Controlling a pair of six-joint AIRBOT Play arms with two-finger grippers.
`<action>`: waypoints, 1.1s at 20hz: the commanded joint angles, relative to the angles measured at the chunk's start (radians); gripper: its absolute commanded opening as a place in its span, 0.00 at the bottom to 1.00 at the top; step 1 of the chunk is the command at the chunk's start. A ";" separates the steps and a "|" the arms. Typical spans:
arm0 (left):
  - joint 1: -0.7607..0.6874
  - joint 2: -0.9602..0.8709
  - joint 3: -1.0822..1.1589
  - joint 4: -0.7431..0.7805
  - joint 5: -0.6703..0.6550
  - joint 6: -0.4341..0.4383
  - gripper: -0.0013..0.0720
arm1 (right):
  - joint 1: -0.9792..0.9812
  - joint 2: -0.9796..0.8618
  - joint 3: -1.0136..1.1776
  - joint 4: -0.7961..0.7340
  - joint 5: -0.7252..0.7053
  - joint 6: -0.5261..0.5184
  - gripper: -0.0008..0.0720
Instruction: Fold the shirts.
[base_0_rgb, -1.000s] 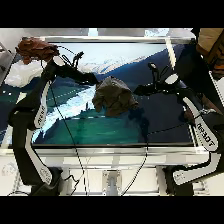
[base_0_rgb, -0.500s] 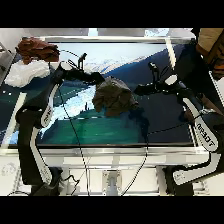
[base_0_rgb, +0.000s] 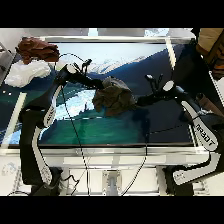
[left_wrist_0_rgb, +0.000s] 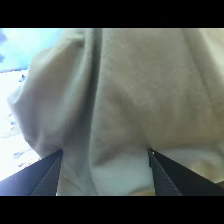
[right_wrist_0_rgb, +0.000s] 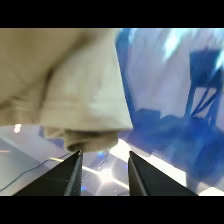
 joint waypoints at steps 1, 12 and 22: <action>-0.001 -0.001 0.000 0.034 -0.008 0.002 0.81 | 0.000 -0.002 -0.092 0.085 -0.098 -0.001 0.48; -0.001 -0.001 -0.001 0.034 -0.008 0.002 0.81 | 0.002 -0.017 -0.119 0.338 -0.361 -0.083 0.06; 0.000 0.002 0.000 -0.069 -0.009 0.097 0.03 | -0.001 -0.016 -0.075 0.283 -0.441 -0.082 0.06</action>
